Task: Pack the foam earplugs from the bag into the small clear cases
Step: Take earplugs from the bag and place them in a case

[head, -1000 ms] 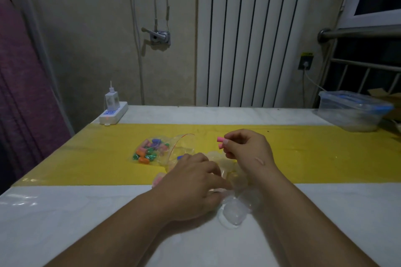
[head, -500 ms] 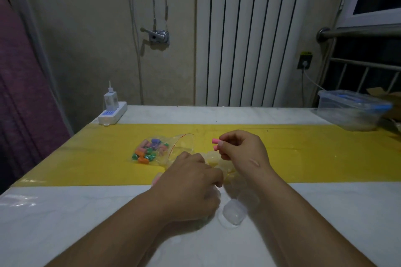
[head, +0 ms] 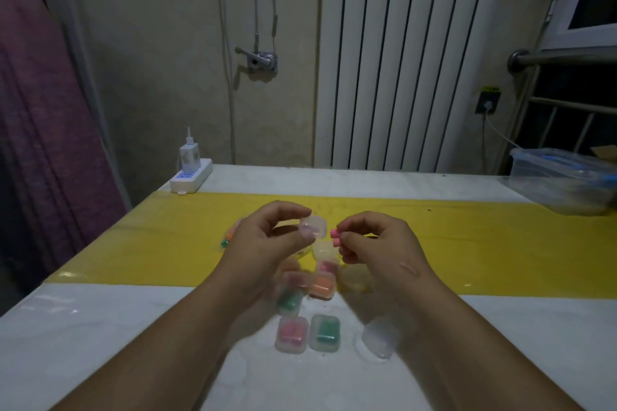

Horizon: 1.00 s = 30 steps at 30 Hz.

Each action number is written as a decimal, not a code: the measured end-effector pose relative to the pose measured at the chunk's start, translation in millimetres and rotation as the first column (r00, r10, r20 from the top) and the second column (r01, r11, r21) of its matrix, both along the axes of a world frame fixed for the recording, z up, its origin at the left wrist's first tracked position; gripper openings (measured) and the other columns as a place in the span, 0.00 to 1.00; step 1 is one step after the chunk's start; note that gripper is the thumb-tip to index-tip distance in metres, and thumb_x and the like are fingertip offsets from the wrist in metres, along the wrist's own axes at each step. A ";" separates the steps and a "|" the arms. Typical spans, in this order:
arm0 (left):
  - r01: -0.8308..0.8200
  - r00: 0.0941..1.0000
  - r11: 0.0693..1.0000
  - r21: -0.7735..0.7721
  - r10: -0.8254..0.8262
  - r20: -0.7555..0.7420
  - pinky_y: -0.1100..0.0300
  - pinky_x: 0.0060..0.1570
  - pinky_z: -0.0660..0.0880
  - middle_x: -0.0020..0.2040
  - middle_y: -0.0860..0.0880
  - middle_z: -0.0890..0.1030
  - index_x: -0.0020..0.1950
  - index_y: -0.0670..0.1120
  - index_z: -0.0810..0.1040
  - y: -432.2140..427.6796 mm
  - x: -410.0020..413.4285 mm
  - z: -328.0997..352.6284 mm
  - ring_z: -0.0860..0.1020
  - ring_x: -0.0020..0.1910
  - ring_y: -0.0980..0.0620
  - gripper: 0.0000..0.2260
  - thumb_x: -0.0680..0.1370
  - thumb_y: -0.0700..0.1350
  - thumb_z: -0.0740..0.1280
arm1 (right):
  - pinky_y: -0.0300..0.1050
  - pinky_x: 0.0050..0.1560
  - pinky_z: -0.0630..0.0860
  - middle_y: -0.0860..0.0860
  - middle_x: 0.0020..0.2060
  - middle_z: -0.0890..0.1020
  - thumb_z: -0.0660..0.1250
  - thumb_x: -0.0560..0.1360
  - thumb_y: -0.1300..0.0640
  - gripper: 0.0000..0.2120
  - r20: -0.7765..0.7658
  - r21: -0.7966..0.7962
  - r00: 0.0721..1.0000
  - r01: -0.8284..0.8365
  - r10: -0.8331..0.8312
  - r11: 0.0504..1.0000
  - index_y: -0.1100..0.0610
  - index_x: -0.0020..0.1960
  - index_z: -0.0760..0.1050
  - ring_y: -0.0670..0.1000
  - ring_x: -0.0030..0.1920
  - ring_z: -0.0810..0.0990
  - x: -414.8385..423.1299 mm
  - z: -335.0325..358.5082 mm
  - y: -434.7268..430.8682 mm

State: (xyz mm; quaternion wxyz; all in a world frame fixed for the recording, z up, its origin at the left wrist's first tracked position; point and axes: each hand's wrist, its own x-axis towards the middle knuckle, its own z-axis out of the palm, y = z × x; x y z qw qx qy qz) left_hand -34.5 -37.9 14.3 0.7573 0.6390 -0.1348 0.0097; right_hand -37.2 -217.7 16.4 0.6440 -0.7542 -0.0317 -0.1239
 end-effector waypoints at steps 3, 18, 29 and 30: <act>-0.022 0.998 0.999 -0.048 0.024 0.056 0.51 0.52 0.78 0.53 0.44 0.84 0.50 0.40 0.79 2.5 7.0 -1.6 0.81 0.50 0.47 0.13 0.68 0.31 0.75 | 0.44 0.38 0.80 0.52 0.35 0.85 0.70 0.72 0.70 0.07 -0.008 0.016 0.999 -0.039 0.039 0.999 0.60 0.39 0.81 0.50 0.32 0.80 -3.7 1.1 3.8; -0.030 0.992 0.999 -0.011 0.031 0.123 0.56 0.48 0.78 0.48 0.45 0.85 0.44 0.44 0.79 3.0 12.9 -9.2 0.82 0.48 0.49 0.13 0.67 0.28 0.74 | 0.48 0.39 0.80 0.59 0.36 0.82 0.63 0.76 0.71 0.08 -0.151 0.172 0.970 -0.163 0.190 0.971 0.67 0.44 0.81 0.53 0.34 0.79 -11.7 3.8 16.0; -0.003 0.996 0.998 0.066 -0.003 0.093 0.59 0.42 0.78 0.48 0.45 0.84 0.53 0.48 0.82 5.1 12.1 -8.6 0.81 0.44 0.52 0.19 0.67 0.30 0.73 | 0.53 0.46 0.81 0.57 0.34 0.82 0.72 0.74 0.60 0.04 -0.107 0.003 0.983 -0.148 0.148 0.989 0.60 0.42 0.84 0.53 0.35 0.80 -11.4 -3.1 14.0; 0.000 0.997 0.999 0.034 -0.002 0.072 0.59 0.38 0.78 0.48 0.43 0.82 0.53 0.47 0.83 5.0 10.7 -7.5 0.80 0.43 0.52 0.17 0.68 0.31 0.73 | 0.53 0.46 0.81 0.57 0.34 0.82 0.72 0.74 0.61 0.03 -0.099 -0.004 0.986 -0.138 0.137 0.990 0.60 0.43 0.84 0.52 0.35 0.80 -10.8 -3.2 13.9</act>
